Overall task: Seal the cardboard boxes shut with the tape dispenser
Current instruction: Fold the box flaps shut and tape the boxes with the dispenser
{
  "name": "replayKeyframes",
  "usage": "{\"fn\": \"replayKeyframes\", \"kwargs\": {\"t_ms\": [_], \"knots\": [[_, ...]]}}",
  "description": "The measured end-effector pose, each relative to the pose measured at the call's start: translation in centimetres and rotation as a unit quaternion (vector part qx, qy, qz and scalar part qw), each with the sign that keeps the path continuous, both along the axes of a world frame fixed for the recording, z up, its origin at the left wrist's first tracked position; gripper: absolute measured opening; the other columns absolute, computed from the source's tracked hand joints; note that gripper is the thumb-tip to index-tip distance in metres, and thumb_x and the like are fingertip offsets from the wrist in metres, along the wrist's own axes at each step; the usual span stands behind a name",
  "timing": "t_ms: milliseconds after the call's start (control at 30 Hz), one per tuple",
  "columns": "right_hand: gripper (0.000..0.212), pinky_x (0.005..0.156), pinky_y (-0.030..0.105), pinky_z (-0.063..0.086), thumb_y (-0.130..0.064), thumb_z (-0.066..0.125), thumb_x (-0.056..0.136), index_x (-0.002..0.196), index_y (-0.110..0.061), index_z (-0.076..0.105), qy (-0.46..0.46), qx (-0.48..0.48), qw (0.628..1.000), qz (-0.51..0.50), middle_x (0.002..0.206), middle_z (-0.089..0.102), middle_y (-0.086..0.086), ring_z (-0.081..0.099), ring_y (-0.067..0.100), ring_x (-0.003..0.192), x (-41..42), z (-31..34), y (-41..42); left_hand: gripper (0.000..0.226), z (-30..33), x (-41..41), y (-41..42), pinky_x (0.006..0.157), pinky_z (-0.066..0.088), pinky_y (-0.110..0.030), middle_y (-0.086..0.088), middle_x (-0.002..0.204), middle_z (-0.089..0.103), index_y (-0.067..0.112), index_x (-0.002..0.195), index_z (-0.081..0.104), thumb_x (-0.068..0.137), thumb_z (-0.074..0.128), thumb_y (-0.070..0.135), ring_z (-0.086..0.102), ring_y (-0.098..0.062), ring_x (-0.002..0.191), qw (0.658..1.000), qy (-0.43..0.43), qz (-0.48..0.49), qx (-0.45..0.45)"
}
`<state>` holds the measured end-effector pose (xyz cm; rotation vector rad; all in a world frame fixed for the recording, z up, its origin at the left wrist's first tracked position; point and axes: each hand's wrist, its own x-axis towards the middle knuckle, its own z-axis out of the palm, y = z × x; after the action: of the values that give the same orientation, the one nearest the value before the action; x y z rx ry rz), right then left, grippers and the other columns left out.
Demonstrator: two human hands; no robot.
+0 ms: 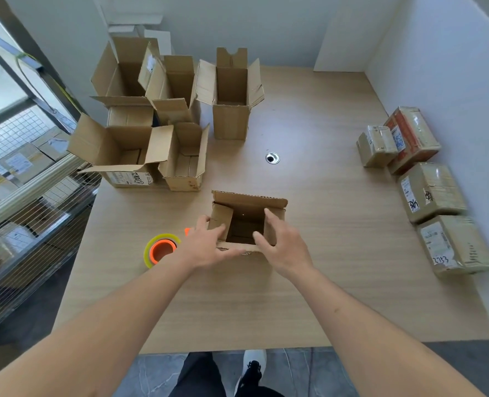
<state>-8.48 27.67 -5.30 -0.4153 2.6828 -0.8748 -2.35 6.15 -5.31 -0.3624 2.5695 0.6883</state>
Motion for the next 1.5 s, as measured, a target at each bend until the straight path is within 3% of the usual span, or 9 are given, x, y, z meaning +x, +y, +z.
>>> {"fn": "replayKeyframes", "kwargs": {"t_ms": [133,333,467,600,733,867,1067,1333,1500], "knots": [[0.095,0.107,0.036,0.044,-0.088,0.051,0.076,0.154,-0.035,0.038,-0.025,0.066,0.996,0.062,0.147,0.049,-0.016,0.037,0.014,0.134,0.3,-0.1,0.0,0.071,-0.5,-0.5,-0.2,0.110,0.044,-0.043,-0.010,0.152,0.027,0.025,0.149,0.048,0.090,0.060,0.063,0.047,-0.033,0.133,0.999,0.035,0.005,-0.022],[0.047,0.098,0.038,0.050,-0.028,0.063,0.099,0.144,-0.026,0.050,0.006,0.047,0.998,-0.031,0.135,0.058,-0.005,0.054,0.020,0.127,-0.7,-0.9,0.0,0.059,-0.6,-1.6,-0.4,0.089,0.054,-0.040,0.000,0.117,0.046,0.022,0.130,0.060,0.085,0.073,0.057,0.060,-0.026,0.106,0.991,0.095,0.093,0.031],[0.074,0.092,0.041,0.052,-0.024,0.069,0.095,0.155,-0.033,0.027,0.011,0.062,0.993,-0.102,0.136,0.048,0.000,0.055,0.024,0.120,-1.1,-1.0,-1.1,0.123,-0.8,-2.6,-0.3,0.099,0.048,-0.044,-0.007,0.146,0.047,0.033,0.160,0.003,0.072,0.089,0.046,0.052,-0.030,0.130,0.980,0.131,0.144,0.051],[0.103,0.098,0.043,0.050,-0.024,0.075,0.091,0.159,-0.042,-0.001,0.033,0.132,0.984,-0.118,0.157,0.020,0.005,0.038,0.028,0.135,-1.5,-1.2,-2.6,0.144,-0.7,-3.6,-0.5,0.085,0.048,-0.039,-0.013,0.129,0.053,0.057,0.145,-0.029,0.069,0.092,0.041,0.059,-0.027,0.106,0.984,0.120,0.124,0.052],[0.103,0.119,0.048,0.031,-0.016,0.067,0.091,0.158,-0.047,-0.006,0.066,0.192,0.978,-0.051,0.169,-0.014,0.001,0.007,0.031,0.155,-2.4,-1.1,-4.3,0.127,-1.3,-4.2,-1.6,0.079,0.045,-0.034,-0.003,0.116,0.049,0.055,0.152,-0.007,0.069,0.089,0.050,0.050,-0.017,0.097,0.989,0.110,0.086,0.046],[0.060,0.123,0.056,-0.003,-0.009,0.057,0.092,0.145,-0.034,0.043,0.134,0.249,0.959,0.009,0.170,0.007,0.008,-0.001,0.035,0.157,-1.9,-1.8,-5.5,0.074,-2.0,-3.0,-2.3,0.078,0.047,-0.034,0.004,0.110,0.047,0.038,0.140,0.039,0.080,0.078,0.054,0.058,-0.020,0.097,0.990,0.131,0.043,0.034],[0.047,0.124,0.055,0.010,-0.033,0.036,0.109,0.156,-0.039,0.032,0.099,0.184,0.978,0.020,0.167,0.019,0.015,0.015,0.037,0.155,-0.3,-4.3,-6.1,0.034,-4.0,-0.5,-5.0,0.086,0.047,-0.033,0.005,0.099,0.048,0.028,0.133,0.060,0.102,0.048,0.029,0.057,-0.018,0.092,0.968,0.208,0.095,0.100],[0.047,0.126,0.052,0.003,-0.030,0.038,0.110,0.153,-0.048,0.035,0.124,0.153,0.980,0.008,0.169,0.011,0.015,0.010,0.039,0.156,0.0,-6.1,-6.2,0.091,-8.5,3.9,-6.5,0.094,0.047,-0.044,-0.015,0.122,0.047,0.047,0.158,0.006,0.090,0.065,0.037,0.057,-0.035,0.108,0.987,0.013,0.115,-0.115],[0.057,0.126,0.052,0.002,-0.018,0.042,0.107,0.155,-0.048,0.033,0.128,0.142,0.982,0.000,0.170,0.007,0.013,0.005,0.037,0.156,0.3,-6.7,-6.1,0.111,-11.4,5.3,-6.1,0.101,0.041,-0.044,-0.005,0.084,0.053,0.052,0.152,-0.021,0.088,0.063,0.018,0.057,-0.027,0.084,0.979,0.061,0.134,-0.138]]}}
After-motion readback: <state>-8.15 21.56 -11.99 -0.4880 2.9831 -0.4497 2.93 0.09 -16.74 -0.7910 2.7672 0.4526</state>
